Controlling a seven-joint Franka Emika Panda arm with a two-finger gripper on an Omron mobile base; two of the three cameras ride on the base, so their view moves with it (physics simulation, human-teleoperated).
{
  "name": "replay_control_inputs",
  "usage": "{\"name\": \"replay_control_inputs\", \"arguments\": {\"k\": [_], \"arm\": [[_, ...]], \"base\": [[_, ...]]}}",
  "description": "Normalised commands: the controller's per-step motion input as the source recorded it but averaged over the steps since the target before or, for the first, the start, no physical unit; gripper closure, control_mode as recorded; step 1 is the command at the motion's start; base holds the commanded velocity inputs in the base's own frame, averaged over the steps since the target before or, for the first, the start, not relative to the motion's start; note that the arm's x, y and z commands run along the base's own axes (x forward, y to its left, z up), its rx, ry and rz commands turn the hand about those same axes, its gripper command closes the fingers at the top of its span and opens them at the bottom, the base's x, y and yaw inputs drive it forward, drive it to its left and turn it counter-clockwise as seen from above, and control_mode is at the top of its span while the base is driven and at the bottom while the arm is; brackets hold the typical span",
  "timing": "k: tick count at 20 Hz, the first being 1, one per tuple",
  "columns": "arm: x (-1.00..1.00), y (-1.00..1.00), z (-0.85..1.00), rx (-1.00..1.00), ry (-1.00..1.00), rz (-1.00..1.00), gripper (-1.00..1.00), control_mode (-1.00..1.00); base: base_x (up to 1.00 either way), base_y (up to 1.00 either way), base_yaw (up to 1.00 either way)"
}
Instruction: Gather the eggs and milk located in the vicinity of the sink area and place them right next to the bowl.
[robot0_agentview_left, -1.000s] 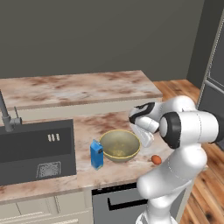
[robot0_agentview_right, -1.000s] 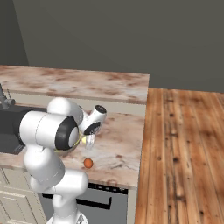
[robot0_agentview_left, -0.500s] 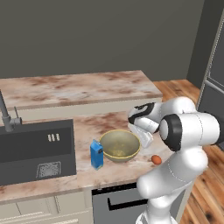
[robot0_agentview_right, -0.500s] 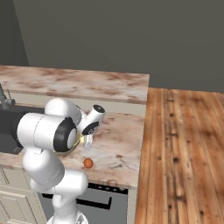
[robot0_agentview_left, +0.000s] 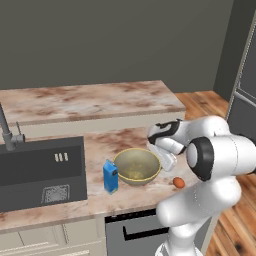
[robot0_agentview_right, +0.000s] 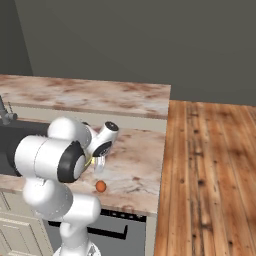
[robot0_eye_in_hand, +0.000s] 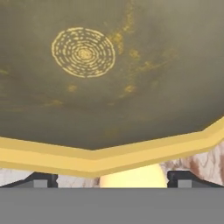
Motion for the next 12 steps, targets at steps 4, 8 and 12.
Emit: {"name": "replay_control_inputs", "arguments": {"k": [4,8,12], "arm": [[-0.03,0.0,0.0,0.0,-0.17,0.03,-1.0,-1.0],[0.0,0.0,0.0,0.01,-0.25,0.02,-1.0,-1.0],[0.0,0.0,0.0,0.03,-0.27,0.01,-1.0,-1.0]], "base": [[0.0,0.0,0.0],[0.0,0.0,0.0],[0.0,0.0,0.0]]}}
